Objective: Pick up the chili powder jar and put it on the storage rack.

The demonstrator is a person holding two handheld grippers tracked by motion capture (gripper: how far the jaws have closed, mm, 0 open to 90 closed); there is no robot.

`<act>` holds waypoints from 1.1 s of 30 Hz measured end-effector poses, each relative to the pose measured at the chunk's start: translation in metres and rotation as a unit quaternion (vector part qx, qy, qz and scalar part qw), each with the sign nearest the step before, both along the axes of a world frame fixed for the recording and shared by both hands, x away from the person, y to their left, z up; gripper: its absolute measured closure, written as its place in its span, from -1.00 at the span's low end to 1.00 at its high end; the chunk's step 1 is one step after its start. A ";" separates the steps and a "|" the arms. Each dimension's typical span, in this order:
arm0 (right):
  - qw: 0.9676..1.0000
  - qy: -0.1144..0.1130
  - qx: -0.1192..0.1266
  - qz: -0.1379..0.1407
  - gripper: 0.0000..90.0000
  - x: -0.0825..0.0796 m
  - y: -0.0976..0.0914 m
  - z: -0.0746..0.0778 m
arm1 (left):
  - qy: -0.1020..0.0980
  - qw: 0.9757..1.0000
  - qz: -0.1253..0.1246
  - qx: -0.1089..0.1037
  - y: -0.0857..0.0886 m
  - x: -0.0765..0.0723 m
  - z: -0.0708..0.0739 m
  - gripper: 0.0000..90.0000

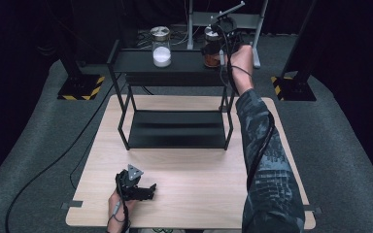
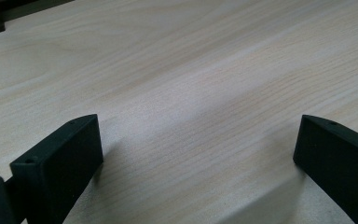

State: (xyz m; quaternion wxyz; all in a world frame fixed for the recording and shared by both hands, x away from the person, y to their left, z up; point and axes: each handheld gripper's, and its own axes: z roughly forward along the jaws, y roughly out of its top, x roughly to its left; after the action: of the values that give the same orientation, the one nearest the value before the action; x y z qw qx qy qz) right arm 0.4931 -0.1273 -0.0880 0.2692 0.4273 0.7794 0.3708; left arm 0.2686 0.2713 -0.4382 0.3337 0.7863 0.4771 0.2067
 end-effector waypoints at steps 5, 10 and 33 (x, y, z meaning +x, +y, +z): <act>1.000 0.006 0.000 -0.005 -0.32 0.006 0.007 -0.003 | 0.001 1.000 -0.001 -0.001 0.000 0.000 0.000 -0.99; 1.000 0.012 0.001 -0.007 -0.32 0.013 0.011 -0.008 | 0.000 1.000 -0.001 -0.001 0.000 0.000 0.000 -0.99; 0.999 0.009 0.047 -0.009 -0.93 0.005 -0.003 -0.020 | -0.002 1.000 -0.001 0.000 0.000 0.000 0.000 -0.99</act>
State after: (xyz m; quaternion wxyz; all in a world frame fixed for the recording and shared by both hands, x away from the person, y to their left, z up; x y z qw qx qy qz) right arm 0.4986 -0.1300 -0.1081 0.2455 0.4499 0.7596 0.4004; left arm 0.2682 0.2711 -0.4386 0.3348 0.7864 0.4758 0.2075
